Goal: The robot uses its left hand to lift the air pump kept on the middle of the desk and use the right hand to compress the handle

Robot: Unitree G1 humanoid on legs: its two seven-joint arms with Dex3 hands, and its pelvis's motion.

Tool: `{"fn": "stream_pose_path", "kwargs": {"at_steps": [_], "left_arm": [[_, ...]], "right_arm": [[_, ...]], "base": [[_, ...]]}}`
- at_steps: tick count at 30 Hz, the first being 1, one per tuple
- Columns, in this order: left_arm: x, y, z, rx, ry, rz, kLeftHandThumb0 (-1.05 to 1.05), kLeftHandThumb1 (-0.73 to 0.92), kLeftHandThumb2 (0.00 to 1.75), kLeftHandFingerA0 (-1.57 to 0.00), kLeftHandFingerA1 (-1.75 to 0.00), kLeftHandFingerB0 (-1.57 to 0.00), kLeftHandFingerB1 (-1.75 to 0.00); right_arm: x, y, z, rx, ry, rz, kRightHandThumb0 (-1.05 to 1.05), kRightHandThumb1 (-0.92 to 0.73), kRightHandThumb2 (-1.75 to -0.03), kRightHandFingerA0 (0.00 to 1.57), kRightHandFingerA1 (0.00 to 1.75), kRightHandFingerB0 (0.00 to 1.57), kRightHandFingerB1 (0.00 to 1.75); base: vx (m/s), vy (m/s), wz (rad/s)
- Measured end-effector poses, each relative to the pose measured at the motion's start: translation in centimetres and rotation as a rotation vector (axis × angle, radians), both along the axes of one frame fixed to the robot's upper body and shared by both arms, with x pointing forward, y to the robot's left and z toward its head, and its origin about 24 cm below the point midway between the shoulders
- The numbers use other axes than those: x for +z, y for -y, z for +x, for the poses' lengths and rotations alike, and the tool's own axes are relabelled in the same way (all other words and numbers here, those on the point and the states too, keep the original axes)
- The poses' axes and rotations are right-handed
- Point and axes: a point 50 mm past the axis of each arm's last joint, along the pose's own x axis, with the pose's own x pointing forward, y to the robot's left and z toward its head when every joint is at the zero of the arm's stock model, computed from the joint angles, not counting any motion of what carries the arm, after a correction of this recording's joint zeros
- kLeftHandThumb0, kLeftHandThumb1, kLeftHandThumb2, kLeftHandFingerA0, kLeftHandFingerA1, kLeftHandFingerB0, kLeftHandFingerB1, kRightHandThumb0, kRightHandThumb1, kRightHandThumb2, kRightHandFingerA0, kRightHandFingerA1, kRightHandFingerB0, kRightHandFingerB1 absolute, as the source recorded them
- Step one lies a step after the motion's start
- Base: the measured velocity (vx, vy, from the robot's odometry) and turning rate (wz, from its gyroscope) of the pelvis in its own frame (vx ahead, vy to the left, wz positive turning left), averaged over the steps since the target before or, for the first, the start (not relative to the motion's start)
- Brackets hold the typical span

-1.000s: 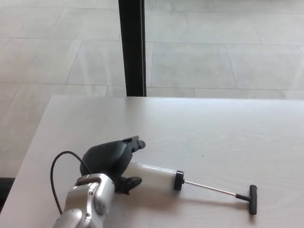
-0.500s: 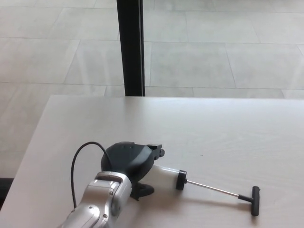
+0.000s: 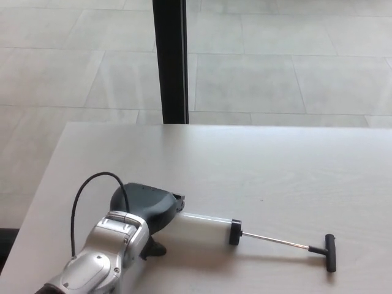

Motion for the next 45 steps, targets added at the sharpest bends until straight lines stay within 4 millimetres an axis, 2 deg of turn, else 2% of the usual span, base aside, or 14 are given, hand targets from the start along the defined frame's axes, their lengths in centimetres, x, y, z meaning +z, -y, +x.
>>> {"fn": "stream_pose_path", "kwargs": {"at_steps": [18,19,22,25,26,27,34,36,37,38,40,41,44,45], "left_arm": [[0.0,3.5,0.9,0.044,0.032,-0.27,-0.51,0.64,0.59,-0.8,-1.27,-0.42,-0.41],[0.0,3.7,0.9,0.042,0.034,-0.281,-0.51,0.63,0.58,-0.82,-1.28,-0.44,-0.43],[0.1,4.3,0.9,0.033,0.045,-0.306,-0.56,0.58,0.61,-0.83,-1.34,-0.43,-0.47],[0.1,4.5,0.9,0.02,0.052,-0.316,-0.53,0.62,0.59,-0.8,-1.22,-0.44,-0.45],[0.1,4.5,0.9,0.017,0.053,-0.317,-0.53,0.61,0.58,-0.83,-1.28,-0.45,-0.46],[0.1,4.5,0.9,0.016,0.054,-0.318,-0.53,0.6,0.58,-0.82,-1.24,-0.44,-0.45],[-0.1,3.7,1.0,0.018,0.051,-0.279,-0.53,0.59,0.59,-0.82,-1.28,-0.42,-0.43],[-0.3,3.3,1.1,0.004,0.049,-0.23,-0.55,0.58,0.58,-0.85,-1.23,-0.46,-0.43],[-0.3,3.2,1.1,-0.01,0.051,-0.2,-0.66,0.49,0.92,-0.72,-0.99,-0.37,-0.54],[-0.2,3.1,1.1,-0.031,0.054,-0.156,-0.6,0.62,0.59,-0.52,-0.85,-0.43,-0.42],[0.1,3.4,1.0,-0.074,0.059,-0.088,-0.57,0.6,0.59,-0.52,-0.75,-0.46,-0.41],[0.2,3.7,0.9,-0.101,0.062,-0.057,-0.55,0.46,0.87,-0.52,-0.76,-0.37,-0.53],[0.2,4.5,0.6,-0.163,0.065,0.017,-0.53,0.48,0.88,-0.51,-0.74,-0.34,-0.53],[0.2,4.8,0.6,-0.18,0.065,0.04,-0.48,0.61,0.59,-0.58,-0.88,-0.44,-0.38]], "right_arm": [[1.0,0.0,1.0,-0.016,0.045,-0.031,-0.66,-0.69,-1.07,0.36,0.6,0.2,0.44],[1.0,-0.1,1.1,-0.017,0.043,-0.032,-0.68,-0.85,-0.66,0.38,0.61,0.39,0.32],[1.0,-0.1,1.2,-0.018,0.043,-0.035,-0.64,-0.7,-1.06,0.36,0.61,0.23,0.45],[1.1,-0.2,1.4,-0.018,0.048,-0.039,-0.68,-0.73,-1.05,0.33,0.57,0.23,0.44],[1.2,-0.2,1.4,-0.017,0.049,-0.042,-0.65,-0.86,-0.66,0.33,0.41,0.36,0.32],[1.2,-0.2,1.5,-0.016,0.049,-0.043,-0.68,-0.75,-1.05,0.33,0.57,0.28,0.47],[1.4,-0.5,2.1,0.001,0.041,-0.061,-0.67,-0.75,-1.05,0.31,0.56,0.26,0.45],[1.5,-0.5,2.2,0.003,0.041,-0.066,-0.59,-0.89,-0.67,0.3,0.38,0.33,0.31],[1.6,-0.5,2.3,0.006,0.041,-0.071,-0.58,-0.89,-0.67,0.31,0.38,0.33,0.31],[1.7,-0.6,2.4,0.011,0.043,-0.079,-0.62,-0.75,-1.05,0.29,0.54,0.23,0.45],[2.2,-0.6,2.6,0.02,0.053,-0.097,-0.55,-0.89,-0.67,0.31,0.39,0.33,0.31],[2.3,-0.6,2.7,0.024,0.058,-0.105,-0.59,-0.75,-1.05,0.3,0.56,0.24,0.46],[2.4,-0.7,2.8,0.029,0.059,-0.113,-0.64,-0.76,-1.05,0.3,0.57,0.25,0.46],[2.4,-0.7,2.8,0.029,0.058,-0.115,-0.59,-0.89,-0.67,0.29,0.39,0.34,0.31]], "base": [[0.0,0.0,0.0],[0.0,0.0,0.0],[0.0,0.0,0.0],[0.0,0.0,0.0],[0.0,0.0,0.0],[0.0,0.0,0.0],[0.0,0.0,0.0],[0.0,0.0,0.0],[0.0,0.0,0.0],[0.0,0.0,0.0],[0.0,0.0,0.0],[0.0,0.0,0.0],[0.0,0.0,0.0],[0.0,0.0,0.0]]}}
